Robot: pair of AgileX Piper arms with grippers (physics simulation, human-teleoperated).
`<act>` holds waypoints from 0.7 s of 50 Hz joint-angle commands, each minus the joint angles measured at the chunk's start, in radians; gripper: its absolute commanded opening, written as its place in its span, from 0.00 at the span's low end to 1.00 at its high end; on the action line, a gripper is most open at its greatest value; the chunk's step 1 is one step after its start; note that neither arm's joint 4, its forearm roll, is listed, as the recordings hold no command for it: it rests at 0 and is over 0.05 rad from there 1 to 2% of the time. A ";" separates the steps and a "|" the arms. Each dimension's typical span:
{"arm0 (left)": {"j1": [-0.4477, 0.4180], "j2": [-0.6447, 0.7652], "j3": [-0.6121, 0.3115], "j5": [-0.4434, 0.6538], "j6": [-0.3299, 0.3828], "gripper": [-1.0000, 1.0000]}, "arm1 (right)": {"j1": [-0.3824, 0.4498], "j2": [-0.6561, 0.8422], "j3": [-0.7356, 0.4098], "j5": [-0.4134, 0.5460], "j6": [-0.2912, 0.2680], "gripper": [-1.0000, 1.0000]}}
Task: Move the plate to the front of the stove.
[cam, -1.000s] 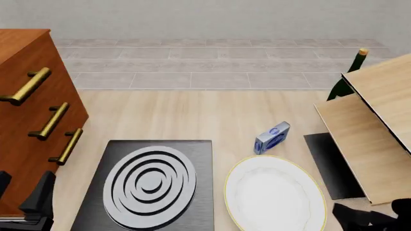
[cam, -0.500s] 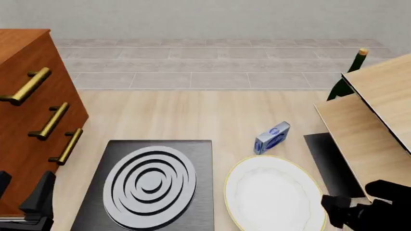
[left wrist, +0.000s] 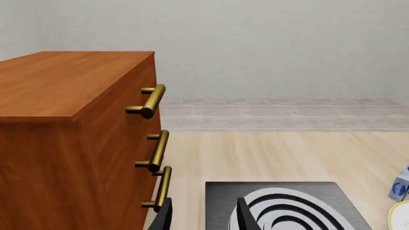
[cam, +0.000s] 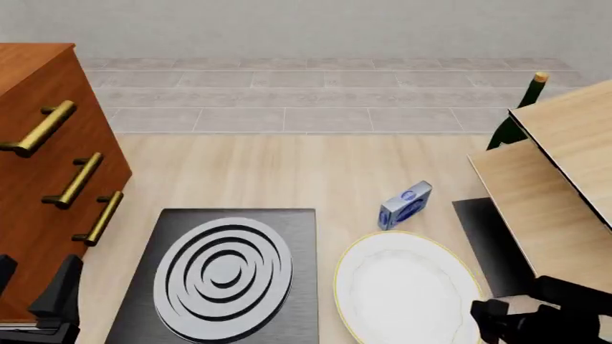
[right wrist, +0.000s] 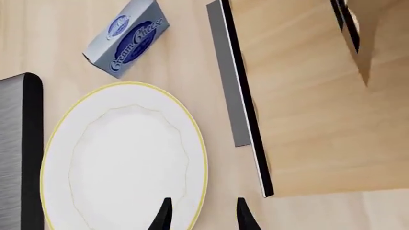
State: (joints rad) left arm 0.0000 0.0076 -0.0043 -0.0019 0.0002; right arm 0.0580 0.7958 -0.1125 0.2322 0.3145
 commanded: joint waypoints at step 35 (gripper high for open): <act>0.000 0.000 0.000 0.000 0.000 1.00 | 0.074 0.219 0.112 -0.296 0.093 1.00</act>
State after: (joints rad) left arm 0.0000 0.0076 -0.0043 -0.0019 0.0001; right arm 0.1167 0.9538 -0.0071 -0.0035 0.3929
